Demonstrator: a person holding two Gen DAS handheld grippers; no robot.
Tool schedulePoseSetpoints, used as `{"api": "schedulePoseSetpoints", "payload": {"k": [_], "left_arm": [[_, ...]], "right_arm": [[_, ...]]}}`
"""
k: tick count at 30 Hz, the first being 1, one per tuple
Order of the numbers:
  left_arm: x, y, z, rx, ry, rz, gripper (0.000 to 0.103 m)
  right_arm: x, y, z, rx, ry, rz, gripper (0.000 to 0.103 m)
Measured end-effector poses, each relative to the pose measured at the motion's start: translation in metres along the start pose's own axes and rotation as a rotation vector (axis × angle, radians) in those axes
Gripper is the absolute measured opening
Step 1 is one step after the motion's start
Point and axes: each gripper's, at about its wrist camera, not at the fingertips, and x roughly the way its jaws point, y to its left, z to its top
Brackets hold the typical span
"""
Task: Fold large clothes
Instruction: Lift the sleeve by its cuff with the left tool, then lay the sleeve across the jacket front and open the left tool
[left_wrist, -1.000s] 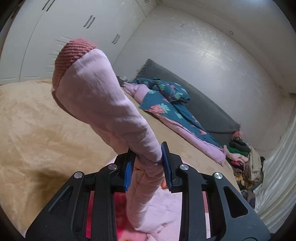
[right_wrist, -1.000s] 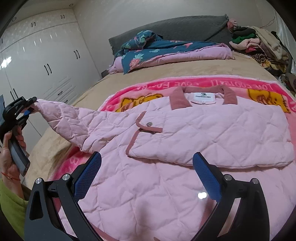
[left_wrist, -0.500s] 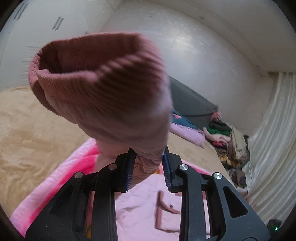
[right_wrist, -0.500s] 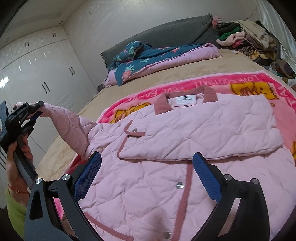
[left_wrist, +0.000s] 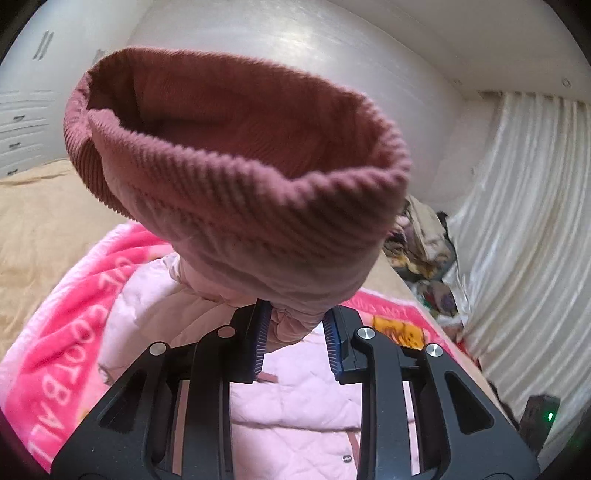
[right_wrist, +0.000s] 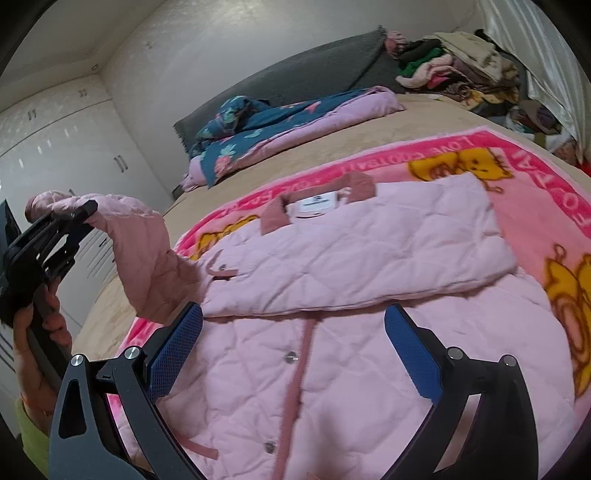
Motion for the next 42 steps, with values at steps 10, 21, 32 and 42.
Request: {"api": "schedulePoseSetpoints", "payload": {"k": [10, 21, 32, 42], "left_arm": [[0.032, -0.053, -0.029, 0.196, 0.059, -0.122, 0.019], [0.068, -0.083, -0.066, 0.289, 0.216, -0.212, 0.018], [0.08, -0.12, -0.109, 0.432, 0.313, -0.141, 0.018], [0.087, -0.142, -0.16, 0.624, 0.404, -0.037, 0.052]], "right_arm": [[-0.018, -0.033, -0.003, 0.056, -0.029, -0.046, 0.098], [-0.032, -0.065, -0.001, 0.121, -0.076, -0.107, 0.098], [-0.043, -0.084, 0.002, 0.176, -0.127, -0.147, 0.098], [-0.046, -0.092, 0.002, 0.219, -0.126, -0.134, 0.098]]}}
